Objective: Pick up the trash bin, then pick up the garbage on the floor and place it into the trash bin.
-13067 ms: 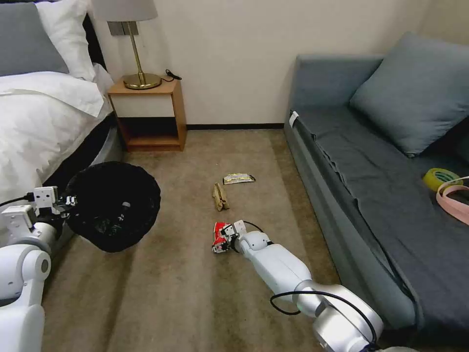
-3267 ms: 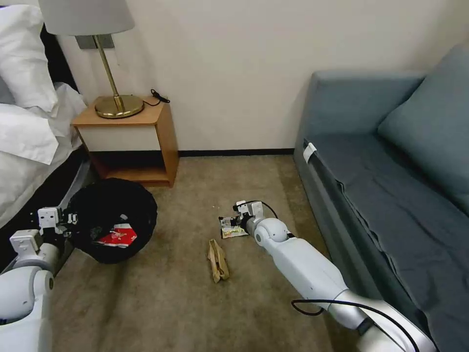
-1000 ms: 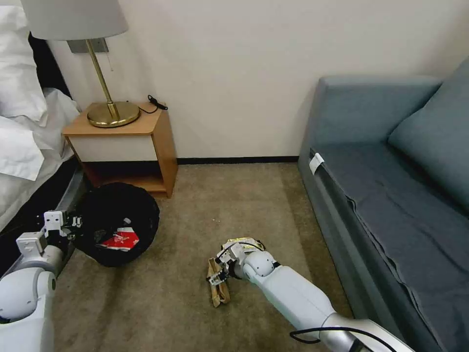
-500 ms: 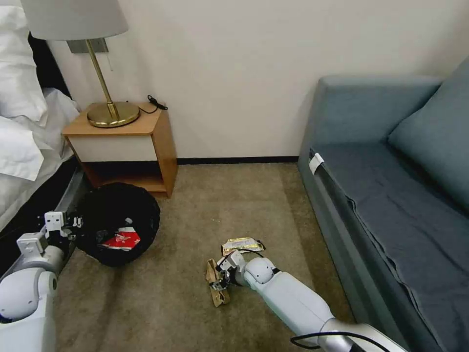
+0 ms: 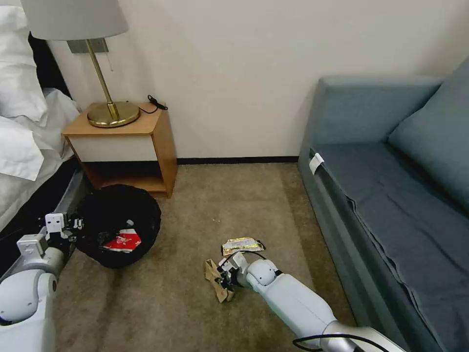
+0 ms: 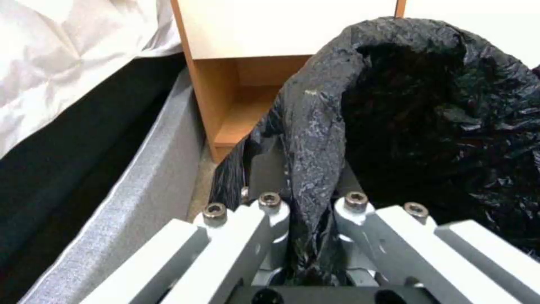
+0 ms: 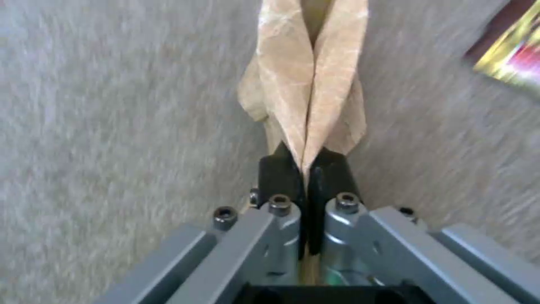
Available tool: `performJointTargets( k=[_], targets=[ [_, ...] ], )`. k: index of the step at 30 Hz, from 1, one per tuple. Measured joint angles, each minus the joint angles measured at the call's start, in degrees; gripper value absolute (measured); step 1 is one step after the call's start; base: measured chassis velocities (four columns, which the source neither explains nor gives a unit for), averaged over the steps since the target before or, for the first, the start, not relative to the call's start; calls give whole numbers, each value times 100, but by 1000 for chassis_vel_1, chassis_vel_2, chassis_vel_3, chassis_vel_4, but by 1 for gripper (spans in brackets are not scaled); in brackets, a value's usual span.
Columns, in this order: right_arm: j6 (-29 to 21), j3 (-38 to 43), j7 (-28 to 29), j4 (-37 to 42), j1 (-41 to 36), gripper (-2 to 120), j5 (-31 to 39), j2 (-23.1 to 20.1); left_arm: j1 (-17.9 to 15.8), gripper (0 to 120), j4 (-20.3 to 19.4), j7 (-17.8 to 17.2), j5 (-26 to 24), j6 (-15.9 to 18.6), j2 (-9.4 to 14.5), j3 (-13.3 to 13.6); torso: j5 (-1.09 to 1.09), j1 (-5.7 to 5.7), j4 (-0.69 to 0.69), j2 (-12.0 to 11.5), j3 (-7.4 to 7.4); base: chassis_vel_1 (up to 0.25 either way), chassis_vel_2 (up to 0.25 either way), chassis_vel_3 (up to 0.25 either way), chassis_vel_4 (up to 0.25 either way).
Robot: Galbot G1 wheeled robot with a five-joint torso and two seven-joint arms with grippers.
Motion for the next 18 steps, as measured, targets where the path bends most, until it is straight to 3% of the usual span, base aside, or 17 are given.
performJointTargets(
  k=[18],
  targets=[
    [952,669,-277,1191,437,0,2073,302,31,4,-26,29,-98,-21,-40,74,0,0,0,0,0,0,0,0,0]
  ],
)
